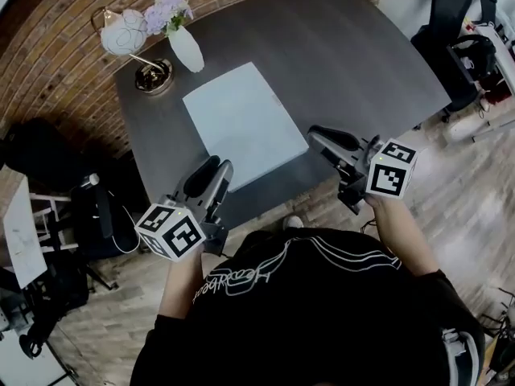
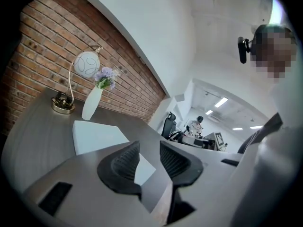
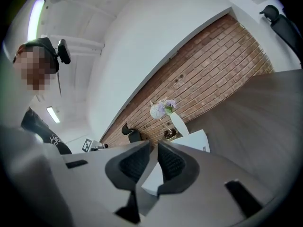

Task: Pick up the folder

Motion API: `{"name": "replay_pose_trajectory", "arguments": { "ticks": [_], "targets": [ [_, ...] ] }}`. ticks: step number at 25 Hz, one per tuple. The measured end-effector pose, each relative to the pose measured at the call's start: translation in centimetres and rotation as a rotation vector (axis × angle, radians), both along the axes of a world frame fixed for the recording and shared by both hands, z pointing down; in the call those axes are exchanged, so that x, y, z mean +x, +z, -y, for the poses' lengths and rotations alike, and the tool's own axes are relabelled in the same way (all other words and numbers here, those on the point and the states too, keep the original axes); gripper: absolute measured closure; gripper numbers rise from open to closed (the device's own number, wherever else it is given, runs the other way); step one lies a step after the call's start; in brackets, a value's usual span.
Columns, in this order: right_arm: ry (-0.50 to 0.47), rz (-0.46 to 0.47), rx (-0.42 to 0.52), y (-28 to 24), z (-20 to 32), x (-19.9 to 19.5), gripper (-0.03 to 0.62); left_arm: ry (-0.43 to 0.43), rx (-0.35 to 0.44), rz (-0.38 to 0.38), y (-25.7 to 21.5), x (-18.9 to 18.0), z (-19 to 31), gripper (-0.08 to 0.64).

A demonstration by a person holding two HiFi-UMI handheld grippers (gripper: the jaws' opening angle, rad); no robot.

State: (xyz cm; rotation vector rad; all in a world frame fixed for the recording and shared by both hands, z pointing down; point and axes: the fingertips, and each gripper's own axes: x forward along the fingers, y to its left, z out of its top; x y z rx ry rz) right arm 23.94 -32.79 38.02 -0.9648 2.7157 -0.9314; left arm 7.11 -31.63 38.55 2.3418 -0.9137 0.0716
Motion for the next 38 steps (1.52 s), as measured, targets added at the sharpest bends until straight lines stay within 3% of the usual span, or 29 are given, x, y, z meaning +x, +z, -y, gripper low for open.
{"name": "replay_pose_trajectory", "arguments": {
  "ticks": [6, 11, 15, 22, 33, 38],
  "targets": [
    [-0.075, -0.013, -0.035, 2.4, 3.7, -0.8, 0.496, -0.097, -0.063, 0.020, 2.8, -1.8, 1.7, 0.405],
    [-0.085, -0.054, -0.102, 5.6, 6.4, -1.7, 0.457, -0.162, -0.150, 0.016, 6.5, -4.1, 3.8, 0.361],
    [-0.081, -0.140, -0.138, 8.9, 8.4, -1.9, 0.451, -0.194, -0.214, 0.028, 10.0, -5.3, 5.5, 0.348],
    [-0.077, -0.326, -0.183, 14.1, 10.6, -2.1, 0.451, -0.180, -0.318, 0.051, 15.0, -5.3, 6.8, 0.348],
    [-0.006, -0.406, -0.273, 17.9, 11.8, -1.8, 0.451, -0.142, -0.341, 0.082, 16.8, -6.0, 7.2, 0.348],
    [0.027, -0.375, -0.320, 18.6, 11.3, -1.3, 0.452, -0.134, -0.387, 0.054, 17.7, -5.9, 6.5, 0.348]
  ]
}}
